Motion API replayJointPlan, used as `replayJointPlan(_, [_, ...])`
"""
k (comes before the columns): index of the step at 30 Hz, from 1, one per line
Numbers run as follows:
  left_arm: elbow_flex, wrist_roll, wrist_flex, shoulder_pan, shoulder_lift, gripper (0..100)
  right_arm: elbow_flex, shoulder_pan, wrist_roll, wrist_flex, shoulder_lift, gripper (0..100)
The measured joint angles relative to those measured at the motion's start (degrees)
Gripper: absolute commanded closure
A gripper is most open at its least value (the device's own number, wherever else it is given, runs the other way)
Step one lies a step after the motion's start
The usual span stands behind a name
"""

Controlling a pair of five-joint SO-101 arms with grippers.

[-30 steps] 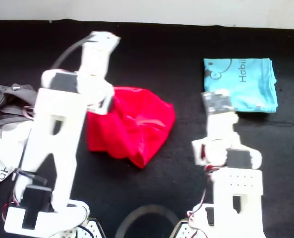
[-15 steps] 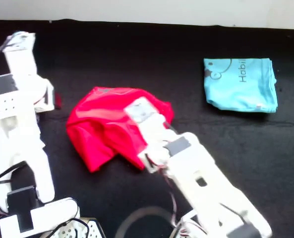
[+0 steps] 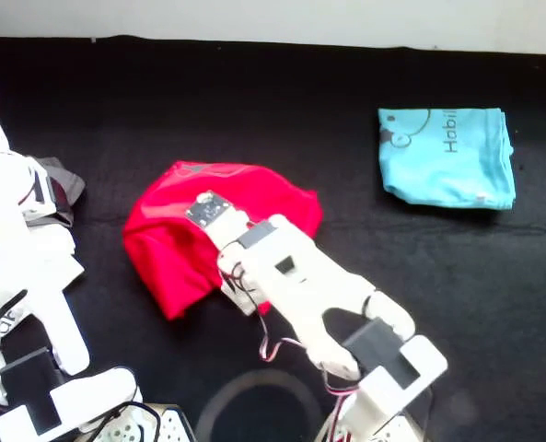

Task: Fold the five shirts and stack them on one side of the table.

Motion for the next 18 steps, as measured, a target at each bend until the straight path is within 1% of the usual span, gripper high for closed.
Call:
replayJointPlan(1, [0.00, 0.00, 0.00, 0.00, 0.18, 79, -0.53, 0.00, 0.00, 0.00, 1.41, 82.7])
replayJointPlan(3, [0.00, 0.00, 0.00, -0.09, 0.18, 79, -1.85, 0.53, 0.00, 0.09, 3.60, 96.0])
replayJointPlan(4, [0.00, 0.00, 0.00, -0.09, 0.18, 79, -2.46, 1.32, 0.00, 0.26, 4.22, 99.8])
replayJointPlan(5, [0.26, 0.00, 0.00, -0.09, 0.18, 79, -3.16, 2.20, 0.00, 0.70, 4.57, 97.8])
replayJointPlan(7, [1.41, 0.00, 0.00, -0.09, 0.18, 79, -4.66, 4.31, -0.09, 1.76, 4.92, 99.5])
replayJointPlan(9, [2.99, 0.00, 0.00, -0.09, 0.18, 79, -5.98, 6.51, -0.09, 3.43, 5.63, 99.1])
replayJointPlan(13, [6.86, 0.00, 0.00, 0.44, 0.18, 79, -10.37, 10.64, 0.00, 9.41, 6.07, 99.1])
replayJointPlan(15, [8.79, 0.09, 0.00, 1.76, 0.18, 79, -13.19, 14.68, 0.00, 13.10, 5.89, 99.1])
replayJointPlan(18, [11.78, 0.00, 0.00, 4.92, 0.18, 79, -19.69, 22.77, 0.09, 17.85, 2.29, 99.1])
